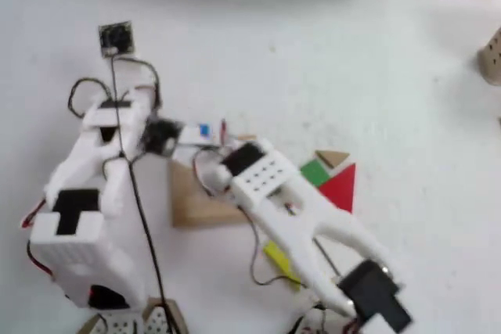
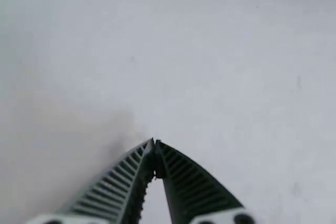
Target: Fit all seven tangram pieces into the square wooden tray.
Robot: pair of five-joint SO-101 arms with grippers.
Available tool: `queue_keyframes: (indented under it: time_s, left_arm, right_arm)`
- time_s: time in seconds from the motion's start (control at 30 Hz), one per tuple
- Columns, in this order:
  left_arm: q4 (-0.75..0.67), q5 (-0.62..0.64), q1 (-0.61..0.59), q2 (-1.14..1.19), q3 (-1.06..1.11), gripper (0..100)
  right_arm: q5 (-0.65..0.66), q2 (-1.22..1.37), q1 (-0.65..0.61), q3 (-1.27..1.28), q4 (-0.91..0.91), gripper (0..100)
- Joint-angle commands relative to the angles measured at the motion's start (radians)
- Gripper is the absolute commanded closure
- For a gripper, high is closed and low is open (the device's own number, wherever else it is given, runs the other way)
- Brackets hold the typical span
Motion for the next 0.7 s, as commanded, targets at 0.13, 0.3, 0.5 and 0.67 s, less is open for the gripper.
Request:
queue_keyframes:
  time_s: [0.13,0.3,0.5,0.67]
  left_arm:
    - [0.071,-0.002,-0.025,-0.028,-0.095,98]
    - [0.074,-0.002,-0.016,-0.021,-0.101,98]
    - [-0.002,0.011,0.028,-0.018,-0.104,98]
    - [-0.037,0.123,0.102,0.09,-0.195,98]
  right_arm:
    - [-0.272,-0.251,0.202,0.064,-0.031,77.3]
    - [-0.405,-0.317,0.311,0.132,-0.047,87.2]
    - [-0.453,-0.326,0.426,0.201,-0.047,95.9]
    - [-0.445,-0.326,0.466,0.288,-0.117,97.8]
